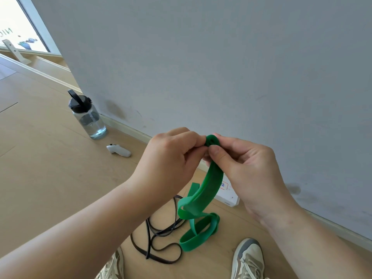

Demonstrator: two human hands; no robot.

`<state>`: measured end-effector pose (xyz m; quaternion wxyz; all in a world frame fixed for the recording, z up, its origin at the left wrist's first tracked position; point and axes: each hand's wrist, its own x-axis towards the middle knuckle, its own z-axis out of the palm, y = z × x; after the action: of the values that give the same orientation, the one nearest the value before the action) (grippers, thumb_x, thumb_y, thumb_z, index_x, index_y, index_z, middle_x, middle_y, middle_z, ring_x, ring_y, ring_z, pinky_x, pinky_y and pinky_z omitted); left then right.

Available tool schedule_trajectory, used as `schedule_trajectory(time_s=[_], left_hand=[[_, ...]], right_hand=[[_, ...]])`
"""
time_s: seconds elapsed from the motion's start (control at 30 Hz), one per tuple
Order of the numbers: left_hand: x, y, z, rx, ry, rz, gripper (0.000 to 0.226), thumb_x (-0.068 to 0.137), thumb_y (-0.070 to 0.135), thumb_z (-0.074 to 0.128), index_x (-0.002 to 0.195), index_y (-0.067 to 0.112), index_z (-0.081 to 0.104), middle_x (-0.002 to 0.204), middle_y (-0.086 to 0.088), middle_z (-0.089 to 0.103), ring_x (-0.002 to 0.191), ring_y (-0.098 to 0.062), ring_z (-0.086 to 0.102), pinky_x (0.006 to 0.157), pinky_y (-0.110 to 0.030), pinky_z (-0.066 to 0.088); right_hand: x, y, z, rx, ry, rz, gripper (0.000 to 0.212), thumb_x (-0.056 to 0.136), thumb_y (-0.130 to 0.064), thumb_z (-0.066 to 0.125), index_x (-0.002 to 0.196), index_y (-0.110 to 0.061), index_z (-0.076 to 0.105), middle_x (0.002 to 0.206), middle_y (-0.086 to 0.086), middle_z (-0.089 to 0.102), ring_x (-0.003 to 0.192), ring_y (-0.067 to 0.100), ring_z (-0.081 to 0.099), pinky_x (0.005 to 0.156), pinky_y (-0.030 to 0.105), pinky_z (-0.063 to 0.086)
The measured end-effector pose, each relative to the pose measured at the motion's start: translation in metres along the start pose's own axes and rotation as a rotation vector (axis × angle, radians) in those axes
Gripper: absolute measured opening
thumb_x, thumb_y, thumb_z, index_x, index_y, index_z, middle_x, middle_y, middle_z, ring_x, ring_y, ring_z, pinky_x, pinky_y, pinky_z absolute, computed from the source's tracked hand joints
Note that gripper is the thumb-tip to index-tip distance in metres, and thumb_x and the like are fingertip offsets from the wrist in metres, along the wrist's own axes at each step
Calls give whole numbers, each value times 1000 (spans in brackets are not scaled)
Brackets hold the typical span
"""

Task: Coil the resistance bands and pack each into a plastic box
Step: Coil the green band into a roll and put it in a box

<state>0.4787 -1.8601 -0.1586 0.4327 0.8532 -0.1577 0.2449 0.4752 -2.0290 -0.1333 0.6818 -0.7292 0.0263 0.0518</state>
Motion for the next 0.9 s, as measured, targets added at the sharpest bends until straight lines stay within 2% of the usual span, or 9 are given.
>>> schedule_trajectory(time_s=[0.17,0.33,0.43,0.53,0.57,0.63,0.73,0.8,0.9], left_hand=[[0,2,-2,-16,-5,14,14,87,17,81,81,6,75,73,3,73,65,-11,69,58,-31,55],[0,3,0,15,-114,38,10,93,19,74,99,11,77,83,5,76,71,-16,72,64,-38,60],[0,-1,-2,80,-167,87,19,100,24,63,109,12,75,83,1,73,69,-24,68,62,-42,57],[0,1,-6,167,-174,151,35,101,28,59,130,11,67,91,1,73,70,-23,69,61,-41,59],[1,3,-7,187,-186,185,34,101,24,61,130,11,68,95,-1,71,73,-23,67,61,-41,58],[0,4,-6,197,-205,237,26,101,14,61,123,7,72,100,-7,66,76,-24,65,61,-41,57],[1,4,-4,178,-194,203,20,102,9,58,117,6,71,103,-6,63,78,-21,63,67,-36,55],[2,5,-3,165,-176,164,19,101,10,57,115,6,68,105,-5,62,79,-21,62,69,-36,55],[3,7,-4,158,-129,132,20,101,15,55,116,6,65,109,-4,61,78,-22,64,67,-40,57]], right_hand=[[1,-2,-3,1,-27,16,20,92,-9,73,107,-21,80,90,2,83,85,18,80,88,35,63],[8,-5,-10,-103,-10,-7,19,92,-9,75,96,-27,81,80,3,81,75,17,77,85,43,64],[11,-6,-13,-173,-19,-20,16,92,-13,76,96,-27,81,79,-3,81,72,13,76,81,39,65],[9,-5,-12,-245,-66,-17,12,92,-19,75,94,-29,82,74,-8,78,71,8,73,76,31,60],[9,-5,-11,-270,-79,-20,13,93,-21,75,90,-30,83,72,-7,78,69,9,72,73,30,59],[8,-6,-11,-296,-97,-17,16,95,-22,73,86,-30,83,73,-1,77,71,22,72,74,38,62],[7,-9,-11,-183,-139,33,10,96,-20,71,98,-24,80,81,3,80,76,22,76,85,44,64],[8,-11,-14,-49,-130,89,20,91,-21,75,111,-18,71,86,7,81,81,23,79,87,44,63],[8,-11,-15,125,-106,98,33,75,-24,78,102,-6,72,90,18,79,88,33,78,95,50,61]])
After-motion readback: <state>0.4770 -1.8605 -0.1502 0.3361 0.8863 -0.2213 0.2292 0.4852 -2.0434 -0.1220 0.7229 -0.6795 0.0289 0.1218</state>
